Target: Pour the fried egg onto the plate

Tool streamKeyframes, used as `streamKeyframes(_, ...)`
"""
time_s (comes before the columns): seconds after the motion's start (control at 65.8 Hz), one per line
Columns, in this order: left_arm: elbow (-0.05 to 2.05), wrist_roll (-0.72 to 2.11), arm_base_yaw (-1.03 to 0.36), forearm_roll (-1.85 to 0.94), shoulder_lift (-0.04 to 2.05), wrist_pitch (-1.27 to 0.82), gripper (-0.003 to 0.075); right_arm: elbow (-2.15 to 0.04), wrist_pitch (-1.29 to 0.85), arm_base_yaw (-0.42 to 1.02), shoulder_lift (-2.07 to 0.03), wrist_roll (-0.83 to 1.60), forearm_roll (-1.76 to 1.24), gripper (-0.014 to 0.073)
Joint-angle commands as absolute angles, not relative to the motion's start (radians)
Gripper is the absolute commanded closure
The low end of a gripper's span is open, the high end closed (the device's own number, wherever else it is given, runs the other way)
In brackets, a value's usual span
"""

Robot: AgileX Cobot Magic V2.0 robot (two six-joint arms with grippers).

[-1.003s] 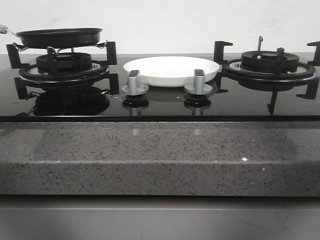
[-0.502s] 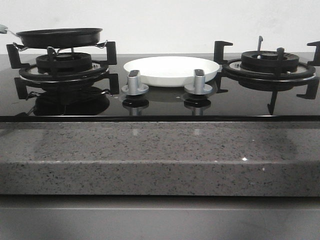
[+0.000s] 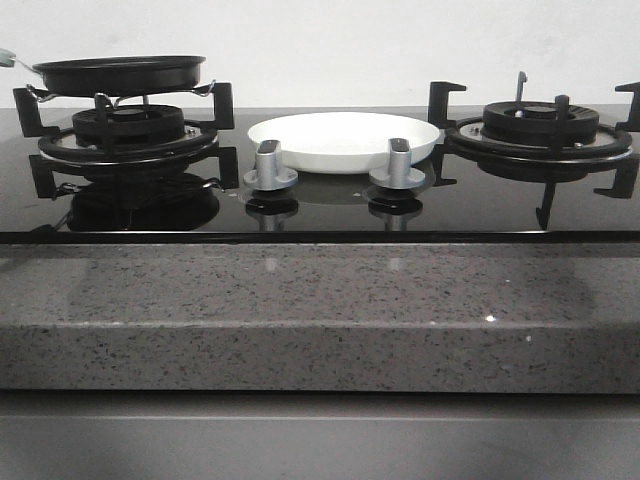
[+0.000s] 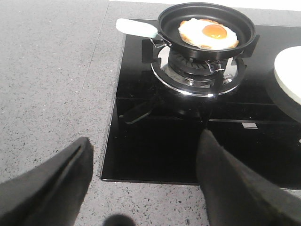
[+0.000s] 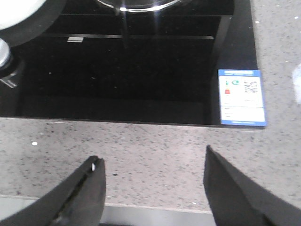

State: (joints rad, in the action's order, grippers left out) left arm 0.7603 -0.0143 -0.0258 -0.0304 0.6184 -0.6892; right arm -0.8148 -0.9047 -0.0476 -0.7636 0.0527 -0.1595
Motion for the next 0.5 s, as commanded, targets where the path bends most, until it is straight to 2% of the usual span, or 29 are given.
streamKeyframes(0.0, 0.787, -0.016, -0.023, -0.040, 0.626, -0.621, 0.0241, -0.870, -0.858, -0.040, -0.792, 0.108, -0.237, 0.0106)
streamKeyframes(0.182, 0.787, -0.016, -0.023, -0.040, 0.626, -0.621, 0.0241, -0.967, -0.903, 0.043, -0.925, 0.257, -0.395, 0.0106)
streamKeyframes(0.486, 0.787, -0.016, -0.023, -0.040, 0.626, -0.621, 0.0241, -1.225, -0.947, 0.142, -1.228, 0.262, -0.440, 0.0106)
